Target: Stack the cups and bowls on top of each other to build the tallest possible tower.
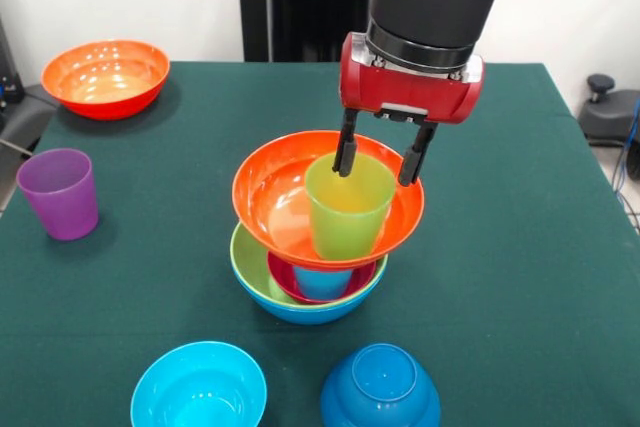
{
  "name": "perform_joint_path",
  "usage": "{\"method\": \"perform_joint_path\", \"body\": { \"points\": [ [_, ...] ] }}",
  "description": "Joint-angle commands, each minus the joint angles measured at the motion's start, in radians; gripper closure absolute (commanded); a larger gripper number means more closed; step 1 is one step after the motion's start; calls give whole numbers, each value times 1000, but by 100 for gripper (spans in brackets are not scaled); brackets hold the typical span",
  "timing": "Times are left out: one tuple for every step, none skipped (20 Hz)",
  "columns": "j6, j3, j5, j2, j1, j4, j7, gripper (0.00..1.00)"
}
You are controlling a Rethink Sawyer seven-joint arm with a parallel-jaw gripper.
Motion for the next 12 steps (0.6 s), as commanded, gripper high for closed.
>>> {"method": "perform_joint_path", "body": {
  "points": [
    [-19,23,-13,46,-1,58,30,0],
    [-16,24,-11,45,-2,58,28,0],
    [-12,26,-9,45,-2,58,27,0],
    [20,32,4,22,-8,64,12,0],
    [53,37,17,0,-13,71,-4,0],
    [86,43,31,-23,-18,78,-19,0],
    [96,45,32,-26,-19,74,-28,0],
    [106,47,34,-30,-21,69,-37,0],
    [116,49,36,-33,-23,65,-46,0],
    [127,51,37,-37,-24,60,-55,0],
    [137,53,39,-41,-26,56,-64,0],
    [162,56,48,-48,-28,51,-68,0]
  ]
}}
